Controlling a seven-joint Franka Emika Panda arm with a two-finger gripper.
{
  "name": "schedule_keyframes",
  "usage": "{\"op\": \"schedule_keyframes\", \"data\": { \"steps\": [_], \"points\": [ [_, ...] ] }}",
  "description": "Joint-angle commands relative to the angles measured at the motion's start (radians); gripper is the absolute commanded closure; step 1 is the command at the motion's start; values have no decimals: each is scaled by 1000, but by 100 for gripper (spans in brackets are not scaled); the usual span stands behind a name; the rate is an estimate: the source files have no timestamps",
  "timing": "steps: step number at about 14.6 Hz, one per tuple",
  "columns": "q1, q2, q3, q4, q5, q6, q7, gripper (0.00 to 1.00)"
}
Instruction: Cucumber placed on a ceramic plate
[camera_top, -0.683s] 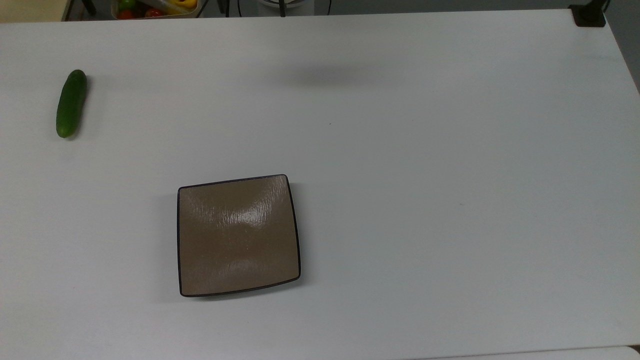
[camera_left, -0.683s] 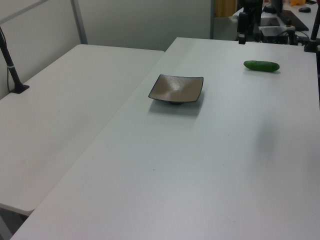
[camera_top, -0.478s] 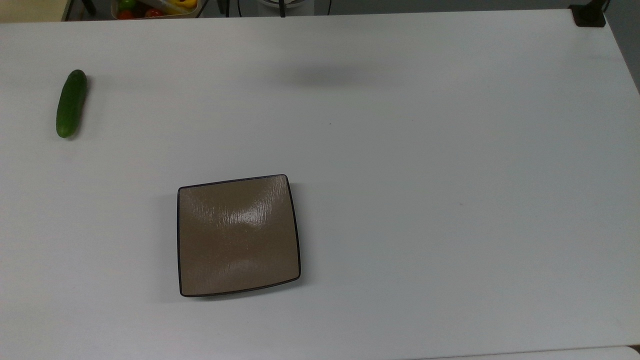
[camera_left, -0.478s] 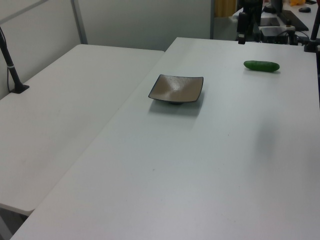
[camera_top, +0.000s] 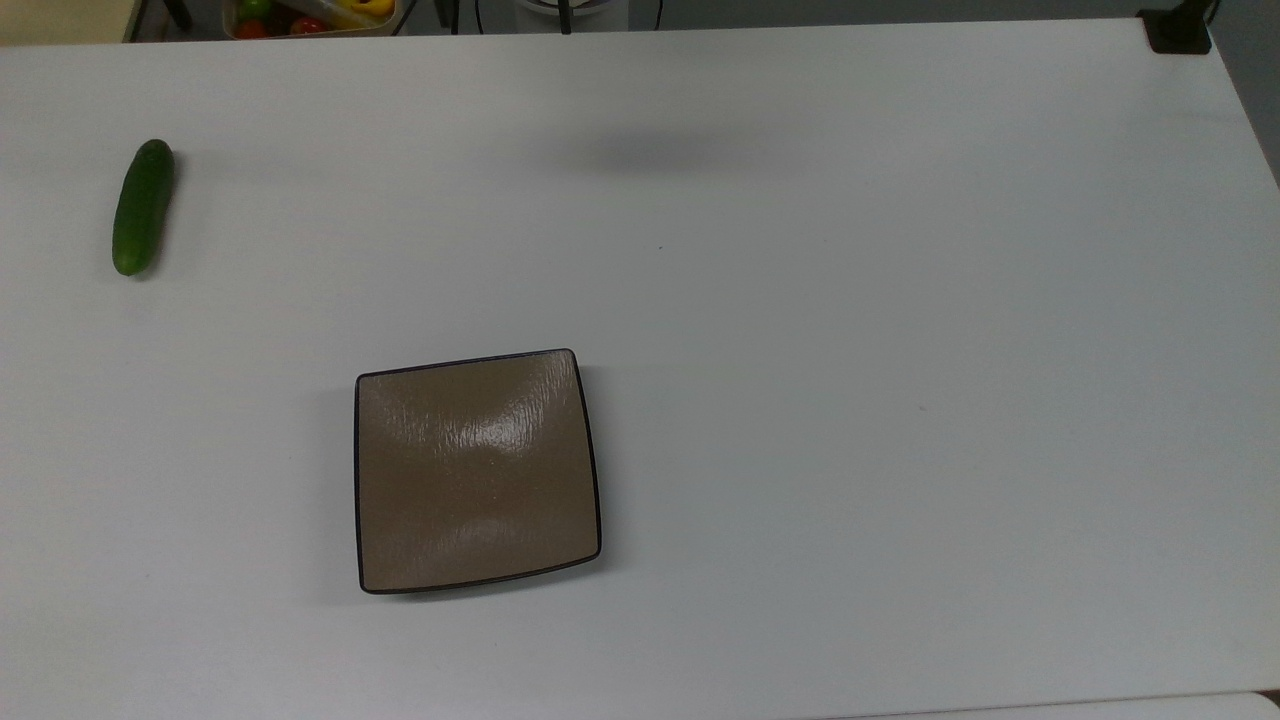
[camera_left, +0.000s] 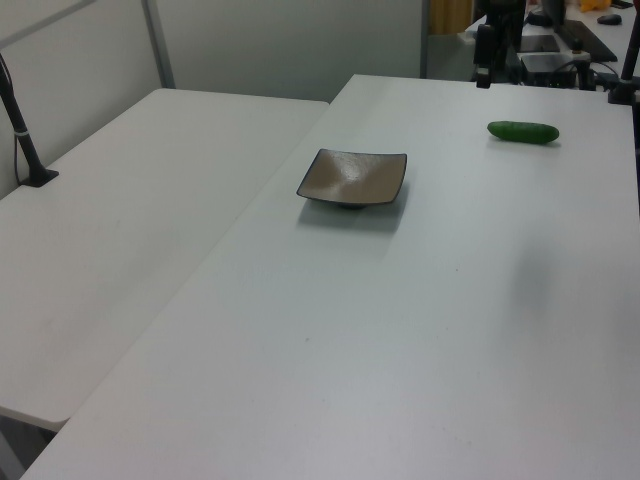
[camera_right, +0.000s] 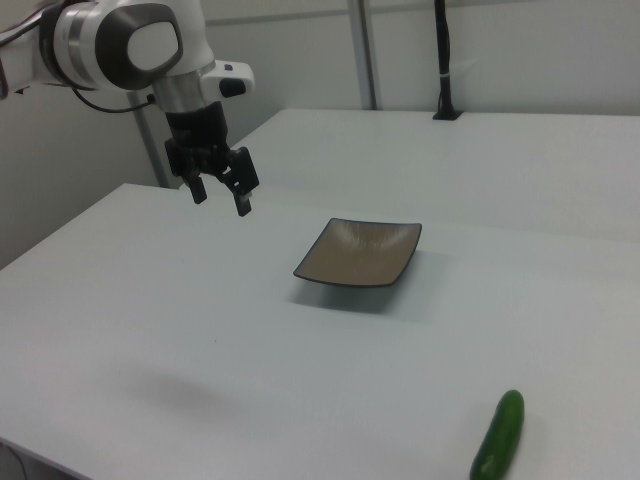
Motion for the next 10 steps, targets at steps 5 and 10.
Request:
{"op": "schedule_keyframes", "data": {
  "steps": [5,10],
  "points": [
    [12,-13,-5,-26,10,16,-48,0],
    [-2,-8,-9,-27,10,17,-208,0]
  ]
}}
